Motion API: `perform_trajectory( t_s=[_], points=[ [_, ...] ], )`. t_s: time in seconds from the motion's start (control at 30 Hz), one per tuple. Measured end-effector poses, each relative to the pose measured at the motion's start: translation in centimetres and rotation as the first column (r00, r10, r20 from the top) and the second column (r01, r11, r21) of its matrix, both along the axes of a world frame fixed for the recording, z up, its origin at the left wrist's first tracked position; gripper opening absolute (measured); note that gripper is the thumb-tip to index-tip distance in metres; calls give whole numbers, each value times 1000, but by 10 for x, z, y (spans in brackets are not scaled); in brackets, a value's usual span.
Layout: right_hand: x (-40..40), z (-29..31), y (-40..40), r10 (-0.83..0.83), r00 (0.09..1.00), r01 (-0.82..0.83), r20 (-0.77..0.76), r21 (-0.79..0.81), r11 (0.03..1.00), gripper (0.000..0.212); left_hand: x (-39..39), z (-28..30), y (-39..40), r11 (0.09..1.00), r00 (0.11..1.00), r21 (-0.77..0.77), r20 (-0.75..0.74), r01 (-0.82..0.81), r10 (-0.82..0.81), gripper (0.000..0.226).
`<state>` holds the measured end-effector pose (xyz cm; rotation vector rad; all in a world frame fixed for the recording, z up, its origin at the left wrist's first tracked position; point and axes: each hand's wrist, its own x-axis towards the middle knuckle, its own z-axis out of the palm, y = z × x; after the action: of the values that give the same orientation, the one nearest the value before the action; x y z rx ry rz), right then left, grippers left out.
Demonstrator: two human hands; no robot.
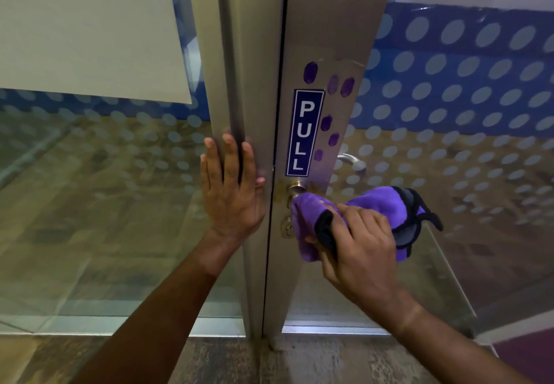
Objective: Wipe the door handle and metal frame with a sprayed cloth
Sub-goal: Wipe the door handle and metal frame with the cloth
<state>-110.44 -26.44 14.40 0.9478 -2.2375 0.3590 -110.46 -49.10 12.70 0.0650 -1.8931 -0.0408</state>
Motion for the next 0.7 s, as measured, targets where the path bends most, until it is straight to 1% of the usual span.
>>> perform_trajectory(
  t_s=[0.13, 0.17, 0.23, 0.3, 0.4, 0.47, 0.53, 0.63, 0.7],
  points=[
    [11, 3, -39, -78, 997, 78, -26, 20, 997, 49, 2, 1, -1, 1000, 1000, 2, 18, 13, -13, 63],
    [11, 4, -38, -64, 997, 65, -40, 30, 997, 50, 2, 1, -1, 1000, 1000, -4, 22, 15, -14, 64],
    [4, 4, -21, 24, 998, -20, -54, 73, 997, 51, 4, 2, -1, 1000, 999, -5, 29, 13, -13, 64],
    [-9, 3, 9, 111, 994, -108, -25, 97, 989, 50, 5, 2, -2, 1000, 999, -6, 30, 24, -24, 64],
    [-23, 1, 36, 157, 987, -158, 28, 84, 984, 45, 5, 3, -2, 1000, 999, -14, 37, 10, -9, 65],
    [-19, 0, 30, 120, 991, -120, 54, 2, 993, 39, 5, 3, 0, 1000, 999, -12, 39, 20, -19, 67],
    [-9, 1, 8, 52, 996, -46, 77, -78, 996, 38, 5, 3, 0, 1000, 999, -11, 34, 13, -12, 67],
    [3, -3, -13, 27, 999, -23, 47, -82, 996, 47, 5, 2, 0, 1000, 1000, -15, 19, 7, -7, 66],
    [3, -8, -3, 16, 999, -15, 28, -65, 998, 54, 5, 2, 0, 1000, 1000, -26, 13, 0, 0, 65]
  ],
)
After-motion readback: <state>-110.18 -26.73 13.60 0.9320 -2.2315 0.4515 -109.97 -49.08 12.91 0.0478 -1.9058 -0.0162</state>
